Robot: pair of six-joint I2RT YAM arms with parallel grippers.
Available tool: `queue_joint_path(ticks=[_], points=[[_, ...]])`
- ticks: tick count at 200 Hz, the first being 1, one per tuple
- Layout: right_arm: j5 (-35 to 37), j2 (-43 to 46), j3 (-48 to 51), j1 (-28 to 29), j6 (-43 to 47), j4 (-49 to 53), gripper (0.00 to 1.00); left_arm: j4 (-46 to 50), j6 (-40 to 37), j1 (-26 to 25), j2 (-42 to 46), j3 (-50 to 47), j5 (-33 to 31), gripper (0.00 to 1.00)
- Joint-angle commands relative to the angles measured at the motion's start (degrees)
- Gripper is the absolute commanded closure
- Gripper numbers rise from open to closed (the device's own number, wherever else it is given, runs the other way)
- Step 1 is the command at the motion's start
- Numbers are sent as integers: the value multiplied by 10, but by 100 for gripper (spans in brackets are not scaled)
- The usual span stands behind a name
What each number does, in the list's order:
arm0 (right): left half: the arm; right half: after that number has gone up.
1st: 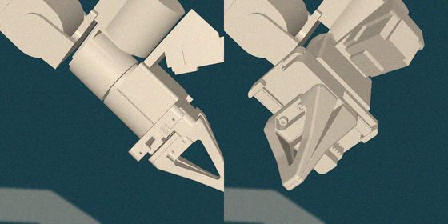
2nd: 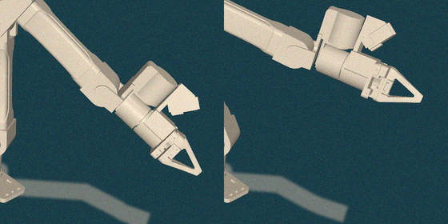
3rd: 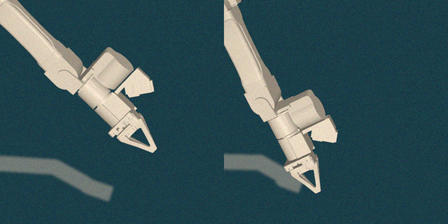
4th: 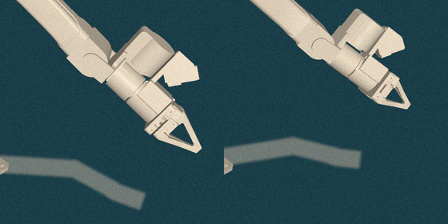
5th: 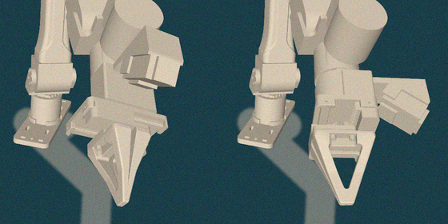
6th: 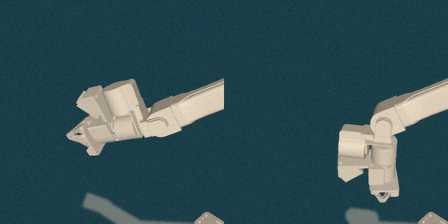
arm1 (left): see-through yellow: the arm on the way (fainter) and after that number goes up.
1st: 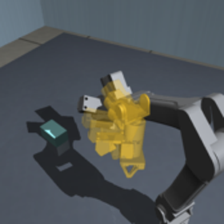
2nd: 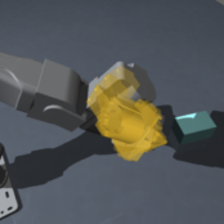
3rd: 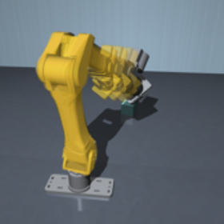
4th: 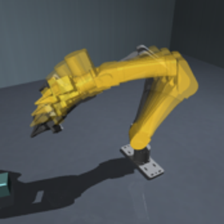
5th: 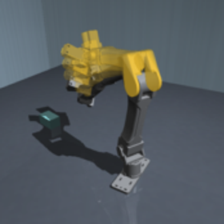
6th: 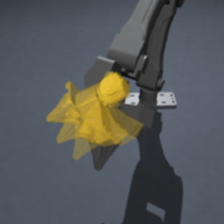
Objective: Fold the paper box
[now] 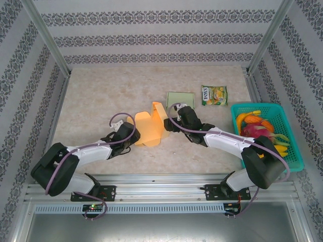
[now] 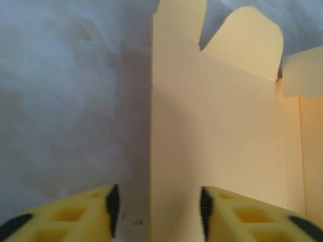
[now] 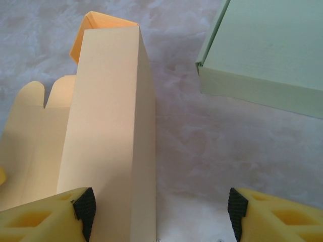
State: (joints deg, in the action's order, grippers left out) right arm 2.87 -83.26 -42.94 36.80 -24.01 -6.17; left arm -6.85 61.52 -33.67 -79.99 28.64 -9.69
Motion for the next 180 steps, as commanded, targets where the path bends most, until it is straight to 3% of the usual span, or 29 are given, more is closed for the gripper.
queue_joint_path(ticks=[1, 20, 75, 111, 155, 180], points=[[-9, -1, 20, -11, -5, 30, 29, -56, -20, -2, -29, 15, -13, 66], [-13, 3, 23, -15, -6, 29, 29, -52, -56, -2, -30, 28, -11, 100], [-25, 73, 15, -56, 22, 71, 25, 258, -288, -27, 33, 205, -70, 100], [-63, 120, -18, -91, 54, 125, 22, 395, -441, -96, 27, 309, -182, 100], [-148, 130, -78, -132, 105, 187, 23, 439, -657, -198, -46, 391, -335, 100], [-195, 115, -81, -152, 112, 187, 26, 415, -735, -217, -81, 402, -305, 100]])
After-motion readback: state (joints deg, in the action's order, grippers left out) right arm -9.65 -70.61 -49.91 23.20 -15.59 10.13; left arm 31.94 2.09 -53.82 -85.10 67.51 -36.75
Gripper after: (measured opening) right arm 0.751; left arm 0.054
